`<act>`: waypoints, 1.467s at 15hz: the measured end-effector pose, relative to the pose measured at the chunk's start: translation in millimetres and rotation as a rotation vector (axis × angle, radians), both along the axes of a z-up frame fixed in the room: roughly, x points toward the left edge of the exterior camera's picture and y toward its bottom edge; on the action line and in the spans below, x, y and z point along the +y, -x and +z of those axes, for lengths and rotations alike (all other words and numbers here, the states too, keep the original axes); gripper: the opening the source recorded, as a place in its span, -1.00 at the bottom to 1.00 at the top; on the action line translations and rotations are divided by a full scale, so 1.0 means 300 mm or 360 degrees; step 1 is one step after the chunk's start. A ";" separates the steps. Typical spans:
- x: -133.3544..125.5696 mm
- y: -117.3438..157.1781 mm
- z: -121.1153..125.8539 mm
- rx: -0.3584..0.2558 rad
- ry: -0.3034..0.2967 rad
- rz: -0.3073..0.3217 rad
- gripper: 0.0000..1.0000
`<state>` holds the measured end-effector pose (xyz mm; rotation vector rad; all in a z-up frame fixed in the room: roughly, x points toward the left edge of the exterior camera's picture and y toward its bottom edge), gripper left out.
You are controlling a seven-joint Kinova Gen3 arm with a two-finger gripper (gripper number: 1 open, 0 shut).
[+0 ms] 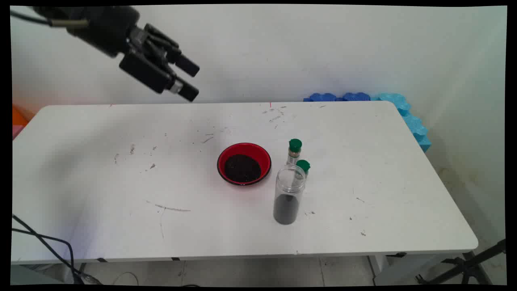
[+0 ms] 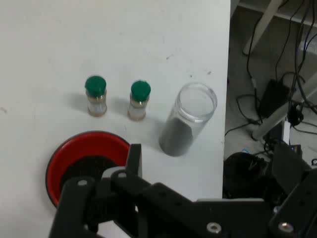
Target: Pick up the black seasoning powder from the table
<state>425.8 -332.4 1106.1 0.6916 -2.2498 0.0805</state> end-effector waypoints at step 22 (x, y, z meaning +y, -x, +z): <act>0.107 0.270 -0.748 0.0010 0.0052 0.0082 1.00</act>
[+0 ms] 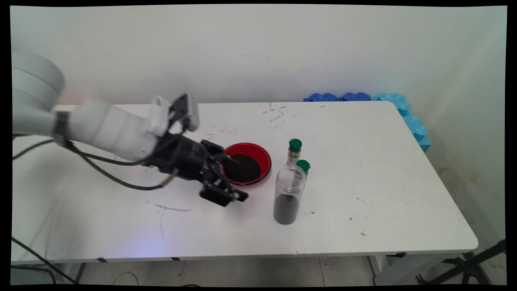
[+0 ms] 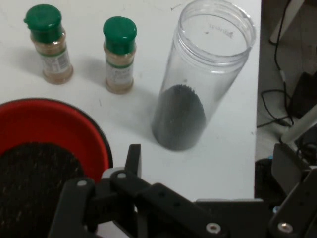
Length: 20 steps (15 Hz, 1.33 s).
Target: Pick up the black seasoning powder from the table
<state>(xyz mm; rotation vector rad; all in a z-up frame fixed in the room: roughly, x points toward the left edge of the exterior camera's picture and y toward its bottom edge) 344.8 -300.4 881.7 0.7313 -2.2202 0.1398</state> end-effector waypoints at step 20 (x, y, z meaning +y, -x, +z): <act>-0.157 0.238 -0.229 0.0114 0.0016 -0.0077 1.00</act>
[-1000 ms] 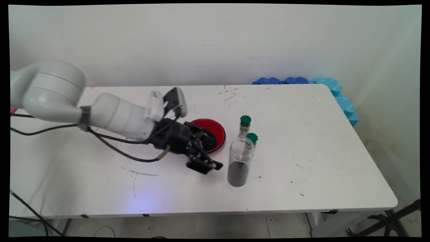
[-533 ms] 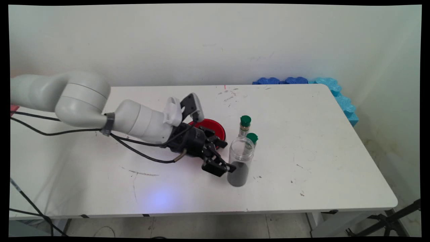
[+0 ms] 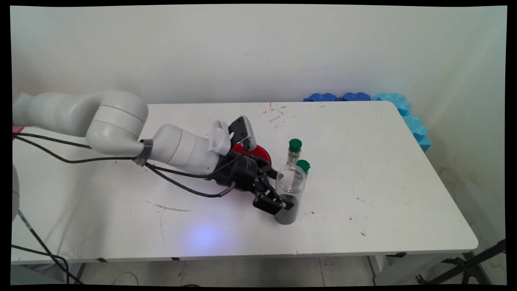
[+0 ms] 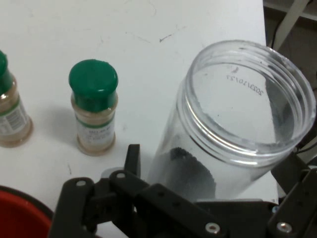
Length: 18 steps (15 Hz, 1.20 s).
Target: Pick up the black seasoning powder from the table, then pour the black seasoning powder in the red bowl
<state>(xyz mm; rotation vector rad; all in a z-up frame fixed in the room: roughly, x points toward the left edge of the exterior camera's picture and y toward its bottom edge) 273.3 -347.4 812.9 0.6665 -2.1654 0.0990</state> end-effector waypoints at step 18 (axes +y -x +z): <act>0.011 -0.024 0.139 0.0067 0.0077 -0.0095 -1.00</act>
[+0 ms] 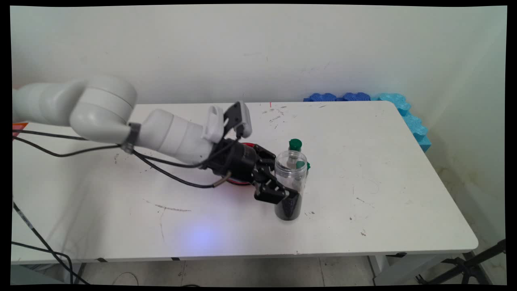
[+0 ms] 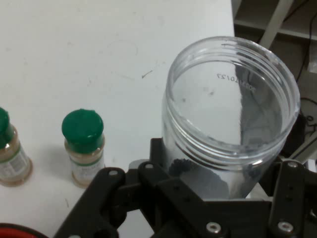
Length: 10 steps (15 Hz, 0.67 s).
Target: Pour the black seasoning powder in the red bowl
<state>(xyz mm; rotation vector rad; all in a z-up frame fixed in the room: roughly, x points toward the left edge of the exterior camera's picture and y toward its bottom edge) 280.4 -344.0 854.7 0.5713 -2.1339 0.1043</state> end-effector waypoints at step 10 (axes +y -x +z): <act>0.010 -0.109 0.249 0.0014 -0.0108 0.0022 -1.00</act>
